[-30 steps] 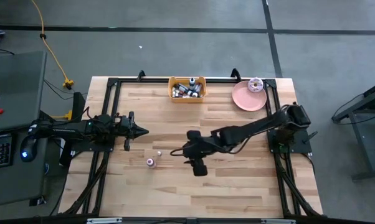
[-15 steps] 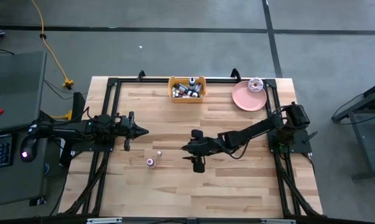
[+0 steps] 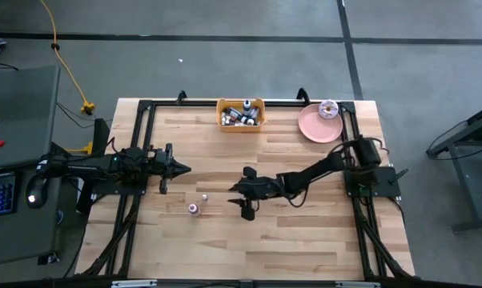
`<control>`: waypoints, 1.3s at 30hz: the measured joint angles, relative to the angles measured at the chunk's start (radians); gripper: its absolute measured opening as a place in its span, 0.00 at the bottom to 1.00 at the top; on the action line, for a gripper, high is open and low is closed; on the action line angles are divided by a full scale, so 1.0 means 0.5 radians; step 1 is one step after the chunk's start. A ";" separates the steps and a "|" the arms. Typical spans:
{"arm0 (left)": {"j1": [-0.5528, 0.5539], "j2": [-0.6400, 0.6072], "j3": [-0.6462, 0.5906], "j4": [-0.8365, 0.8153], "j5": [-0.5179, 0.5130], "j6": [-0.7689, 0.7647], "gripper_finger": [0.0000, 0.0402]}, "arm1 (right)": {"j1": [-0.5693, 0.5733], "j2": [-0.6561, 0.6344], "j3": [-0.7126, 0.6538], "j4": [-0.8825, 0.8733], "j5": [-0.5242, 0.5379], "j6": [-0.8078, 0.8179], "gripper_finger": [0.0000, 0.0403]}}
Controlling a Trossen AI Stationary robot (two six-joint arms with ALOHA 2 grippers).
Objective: Pick & Place food coloring
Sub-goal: Put the small orange food coloring bottle into the yellow bin
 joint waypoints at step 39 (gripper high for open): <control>0.001 0.001 0.000 0.000 0.005 -0.001 0.00 | -0.118 0.621 0.875 -0.332 -0.093 -0.065 0.44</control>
